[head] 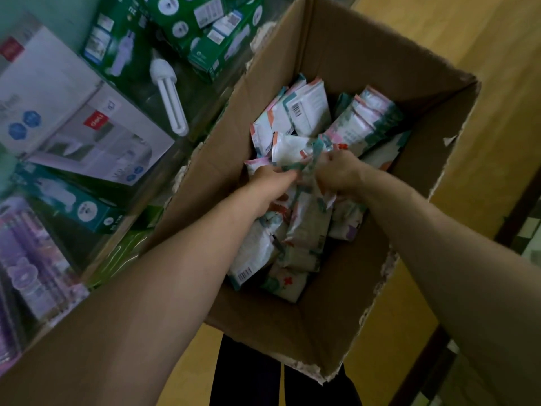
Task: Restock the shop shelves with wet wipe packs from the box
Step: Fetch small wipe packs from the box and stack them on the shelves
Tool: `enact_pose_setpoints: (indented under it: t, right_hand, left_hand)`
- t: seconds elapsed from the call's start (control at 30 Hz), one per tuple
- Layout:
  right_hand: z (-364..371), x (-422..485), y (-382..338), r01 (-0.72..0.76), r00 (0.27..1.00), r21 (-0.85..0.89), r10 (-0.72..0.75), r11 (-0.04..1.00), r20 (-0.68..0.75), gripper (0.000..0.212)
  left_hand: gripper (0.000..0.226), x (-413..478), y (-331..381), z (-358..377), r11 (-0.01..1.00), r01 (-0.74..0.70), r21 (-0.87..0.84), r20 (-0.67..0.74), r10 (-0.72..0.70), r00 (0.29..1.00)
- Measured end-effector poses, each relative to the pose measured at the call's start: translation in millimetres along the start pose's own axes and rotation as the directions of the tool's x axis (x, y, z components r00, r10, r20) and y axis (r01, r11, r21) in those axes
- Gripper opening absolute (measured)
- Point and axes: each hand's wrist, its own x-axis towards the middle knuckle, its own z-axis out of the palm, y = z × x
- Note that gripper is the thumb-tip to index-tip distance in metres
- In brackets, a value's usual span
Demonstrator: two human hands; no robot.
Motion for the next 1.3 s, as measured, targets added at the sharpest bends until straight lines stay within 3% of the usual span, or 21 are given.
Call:
enact_pose_setpoints:
  t: [0.07,0.13,0.23,0.4,0.5,0.57,0.63,0.67,0.77,0.87,1.07,1.3]
  right_hand:
    - [-10,-6,-4,-0.089,0.995,0.368,0.067,0.925,0.072,0.017]
    - [-8,-9,-5,-0.152,0.986,0.593,0.081,0.791,0.144,0.021]
    - [6,-5,2,-0.177,0.982,0.628,0.094,0.758,0.163,0.02]
    - [18,6,17,-0.182,0.982,0.594,0.176,0.783,0.068,0.015]
    - [24,9,17,-0.12,0.989,0.348,0.144,0.93,-0.044,0.005]
    - [28,13,20,-0.081,0.986,-0.032,0.075,0.996,-0.148,0.028]
    - [34,13,20,0.008,0.993,-0.369,-0.051,0.929,-0.107,0.035]
    - [39,14,22,0.07,0.993,-0.446,-0.103,0.892,-0.049,0.037]
    - [54,19,32,0.165,0.986,-0.494,-0.159,0.854,0.055,0.049]
    - [59,20,36,0.16,0.987,-0.542,-0.139,0.825,0.08,0.06]
    - [55,19,34,0.095,0.991,-0.613,-0.013,0.784,0.137,0.066]
    - [64,23,44,0.098,0.963,-0.663,0.098,0.743,0.252,0.109]
  left_hand:
    - [0.03,-3,5,-1,0.974,0.107,-0.2,0.103,-0.087,0.991]
    - [0.02,-8,11,-4,0.878,0.202,-0.434,0.201,-0.124,0.972]
    - [0.018,-8,13,-14,0.784,0.194,-0.59,0.143,-0.135,0.98]
    - [0.022,-10,10,-15,0.823,0.134,-0.552,0.024,-0.146,0.989]
    - [0.026,-10,9,-7,0.899,-0.009,-0.439,-0.136,-0.056,0.989]
    - [0.035,-10,11,-4,0.947,-0.141,-0.289,-0.304,0.049,0.951]
    - [0.04,-12,14,-4,0.972,-0.222,-0.073,-0.4,0.176,0.899]
    - [0.041,-13,15,-4,0.969,-0.247,0.018,-0.41,0.233,0.882]
    - [0.045,-12,14,-5,0.937,-0.301,0.177,-0.389,0.347,0.853]
    - [0.041,-14,10,-3,0.914,-0.316,0.256,-0.34,0.391,0.855]
    - [0.038,-15,7,0,0.928,-0.285,0.238,-0.303,0.35,0.886]
    - [0.04,-15,8,4,0.919,-0.291,0.265,-0.296,0.365,0.883]
